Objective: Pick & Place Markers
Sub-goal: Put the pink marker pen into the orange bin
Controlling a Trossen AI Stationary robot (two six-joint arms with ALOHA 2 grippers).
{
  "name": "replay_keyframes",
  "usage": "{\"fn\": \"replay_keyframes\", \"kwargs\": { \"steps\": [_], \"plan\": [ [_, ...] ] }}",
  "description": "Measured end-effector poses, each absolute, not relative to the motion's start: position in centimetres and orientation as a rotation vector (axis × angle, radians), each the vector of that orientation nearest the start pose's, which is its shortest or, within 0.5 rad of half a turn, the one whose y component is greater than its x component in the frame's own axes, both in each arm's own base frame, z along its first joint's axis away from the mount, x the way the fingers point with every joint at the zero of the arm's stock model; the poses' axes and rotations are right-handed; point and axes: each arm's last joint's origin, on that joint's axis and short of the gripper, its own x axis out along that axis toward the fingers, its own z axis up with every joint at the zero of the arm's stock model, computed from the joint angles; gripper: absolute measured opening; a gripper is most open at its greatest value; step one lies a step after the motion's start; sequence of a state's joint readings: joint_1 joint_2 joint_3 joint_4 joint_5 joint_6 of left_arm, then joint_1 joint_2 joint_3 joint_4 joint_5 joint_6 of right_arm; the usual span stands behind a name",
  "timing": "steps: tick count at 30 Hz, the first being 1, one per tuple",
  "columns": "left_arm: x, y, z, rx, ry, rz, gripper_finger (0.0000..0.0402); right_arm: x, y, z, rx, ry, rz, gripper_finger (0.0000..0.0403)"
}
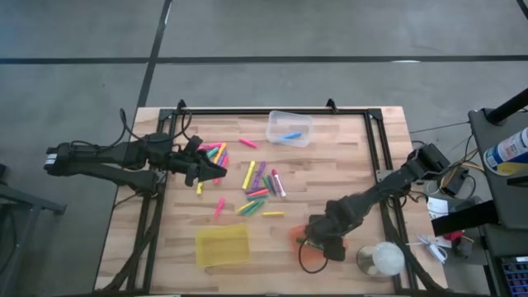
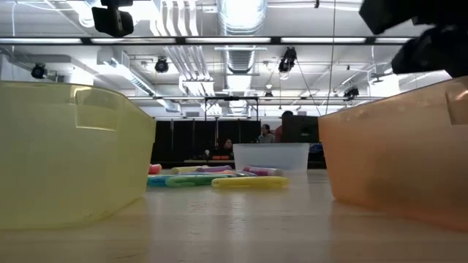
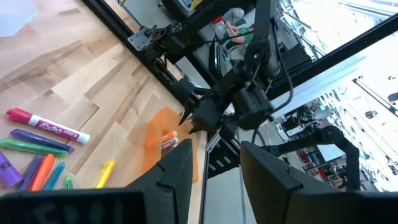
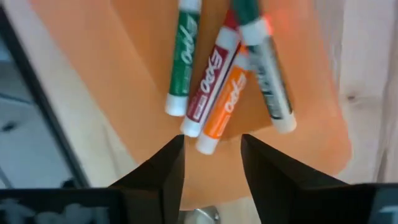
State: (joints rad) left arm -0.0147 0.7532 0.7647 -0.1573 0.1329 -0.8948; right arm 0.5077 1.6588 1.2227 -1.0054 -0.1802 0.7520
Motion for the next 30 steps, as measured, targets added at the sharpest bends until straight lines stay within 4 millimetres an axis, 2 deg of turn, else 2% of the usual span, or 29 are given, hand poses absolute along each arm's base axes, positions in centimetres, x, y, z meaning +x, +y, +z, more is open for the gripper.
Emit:
{"fn": "replay_keyframes", "kwargs": {
  "steps": [9, 16, 24, 30],
  "plan": [
    [16.7, -0.6, 33.3, -0.900, 0.202, -0.072, 0.0128, 27.6, 13.1, 26.3, 0.519, 1.401, -0.076, 0.0145],
    [16.7, -0.6, 33.4, -0.921, 0.195, -0.074, 0.0128, 29.6, 10.2, 28.6, 0.703, 1.283, -0.181, 0.0126],
    [16.7, -0.6, 33.4, -0.946, 0.196, -0.072, 0.0128, 31.8, 4.2, 28.3, 0.972, 1.101, -0.441, 0.0109],
    [16.7, -0.6, 33.4, -0.951, 0.197, -0.071, 0.0128, 32.8, 0.1, 28.1, 1.069, 0.986, -0.522, 0.0115]
  ]
}}
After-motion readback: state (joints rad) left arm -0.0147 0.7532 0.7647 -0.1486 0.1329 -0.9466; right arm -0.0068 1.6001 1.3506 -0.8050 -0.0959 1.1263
